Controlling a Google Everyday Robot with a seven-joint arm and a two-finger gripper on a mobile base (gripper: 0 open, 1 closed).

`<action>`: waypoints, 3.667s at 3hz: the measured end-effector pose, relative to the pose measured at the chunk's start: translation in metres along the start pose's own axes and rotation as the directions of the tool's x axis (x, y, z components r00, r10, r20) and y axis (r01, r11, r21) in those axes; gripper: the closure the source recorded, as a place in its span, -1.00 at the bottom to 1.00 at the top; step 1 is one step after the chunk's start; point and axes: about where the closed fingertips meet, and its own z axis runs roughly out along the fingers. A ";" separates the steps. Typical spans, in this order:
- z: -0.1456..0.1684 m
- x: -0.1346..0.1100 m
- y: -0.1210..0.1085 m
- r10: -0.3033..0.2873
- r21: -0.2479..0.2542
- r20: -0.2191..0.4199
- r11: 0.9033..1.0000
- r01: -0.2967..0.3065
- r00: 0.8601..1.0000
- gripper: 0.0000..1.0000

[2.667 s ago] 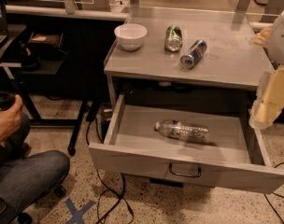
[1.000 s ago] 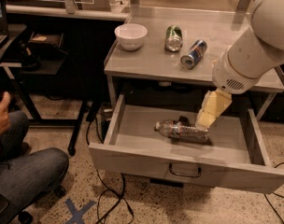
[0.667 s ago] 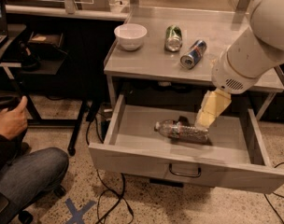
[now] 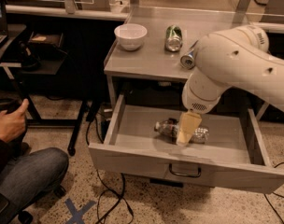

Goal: Pick water bottle from top drawer and place on counter

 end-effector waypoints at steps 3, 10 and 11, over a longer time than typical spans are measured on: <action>0.056 0.013 -0.024 0.105 0.010 -0.049 0.994 -0.105 0.993 -1.00; 0.165 0.057 -0.030 0.086 -0.028 -0.154 0.995 -0.091 0.984 -1.00; 0.176 0.055 -0.018 0.084 -0.065 -0.152 0.993 -0.095 0.985 -1.00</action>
Offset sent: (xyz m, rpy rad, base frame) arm 0.0200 -0.0075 -0.0335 0.0159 -0.0073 -0.0973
